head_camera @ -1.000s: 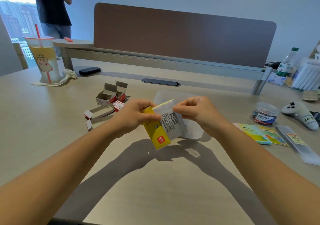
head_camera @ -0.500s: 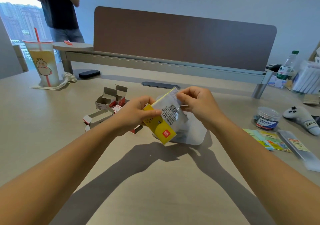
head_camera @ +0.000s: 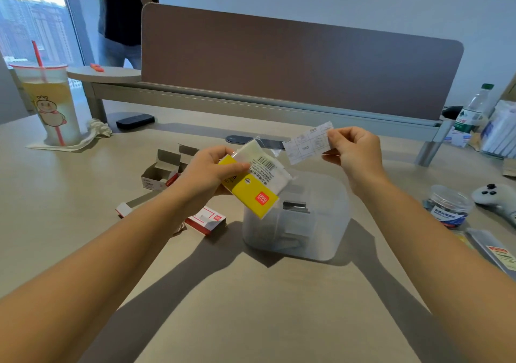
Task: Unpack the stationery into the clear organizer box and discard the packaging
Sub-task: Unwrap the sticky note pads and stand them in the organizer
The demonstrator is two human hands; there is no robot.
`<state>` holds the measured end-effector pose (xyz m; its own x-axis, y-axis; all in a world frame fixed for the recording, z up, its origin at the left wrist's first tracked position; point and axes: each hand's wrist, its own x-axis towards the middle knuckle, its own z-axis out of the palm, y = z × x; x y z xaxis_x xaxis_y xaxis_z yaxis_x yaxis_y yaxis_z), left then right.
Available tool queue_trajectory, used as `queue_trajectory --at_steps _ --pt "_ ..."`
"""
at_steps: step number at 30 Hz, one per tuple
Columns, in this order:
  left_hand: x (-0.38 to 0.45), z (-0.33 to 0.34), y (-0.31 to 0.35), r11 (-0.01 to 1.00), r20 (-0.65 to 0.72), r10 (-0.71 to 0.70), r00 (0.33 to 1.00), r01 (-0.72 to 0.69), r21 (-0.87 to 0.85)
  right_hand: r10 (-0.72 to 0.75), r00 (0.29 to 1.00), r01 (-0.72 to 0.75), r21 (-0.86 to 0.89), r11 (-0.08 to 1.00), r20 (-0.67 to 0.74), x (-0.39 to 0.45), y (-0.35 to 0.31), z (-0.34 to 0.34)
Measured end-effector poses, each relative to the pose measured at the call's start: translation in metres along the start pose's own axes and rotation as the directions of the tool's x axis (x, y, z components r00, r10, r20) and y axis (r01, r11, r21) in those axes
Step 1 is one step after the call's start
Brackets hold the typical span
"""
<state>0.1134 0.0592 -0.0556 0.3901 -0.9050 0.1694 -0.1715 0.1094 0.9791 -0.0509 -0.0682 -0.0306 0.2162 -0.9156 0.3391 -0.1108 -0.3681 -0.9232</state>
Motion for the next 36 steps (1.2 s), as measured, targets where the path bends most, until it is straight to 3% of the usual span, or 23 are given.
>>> queue_trajectory --at_steps 4,7,16,24,28,31,34,36 --pt "0.009 -0.002 -0.002 0.996 -0.001 -0.014 1.000 0.014 -0.085 -0.095 0.995 0.097 -0.154 0.983 0.021 0.007 0.012 0.001" --pt "0.012 -0.003 -0.005 0.993 -0.024 -0.020 1.000 0.017 -0.113 -0.170 0.973 0.209 -0.289 0.934 0.156 0.009 0.019 0.005" --pt "0.014 0.000 -0.008 0.991 -0.044 -0.025 0.999 0.019 -0.131 -0.217 0.933 0.330 -0.440 0.835 0.288 0.013 0.007 0.000" --pt "0.014 0.007 -0.008 0.995 -0.036 -0.027 0.999 0.024 -0.095 -0.039 0.891 0.290 -0.500 0.816 0.453 0.012 0.018 0.016" --pt "0.015 0.009 -0.008 0.994 -0.033 -0.055 0.998 0.051 -0.102 -0.047 0.880 0.337 -0.552 0.763 0.472 0.014 0.023 0.020" --pt "0.015 0.009 -0.005 0.994 -0.034 -0.063 0.997 0.059 -0.097 -0.164 0.907 0.349 -0.475 0.808 0.388 0.010 0.021 0.016" --pt "0.013 0.010 -0.002 0.993 -0.055 -0.062 0.997 0.056 -0.101 -0.246 0.929 0.312 -0.227 0.923 0.275 -0.003 0.013 0.011" --pt "0.012 0.011 0.001 0.992 -0.067 -0.063 0.996 0.055 -0.111 -0.255 0.928 0.294 -0.110 0.950 0.273 -0.011 0.008 0.009"
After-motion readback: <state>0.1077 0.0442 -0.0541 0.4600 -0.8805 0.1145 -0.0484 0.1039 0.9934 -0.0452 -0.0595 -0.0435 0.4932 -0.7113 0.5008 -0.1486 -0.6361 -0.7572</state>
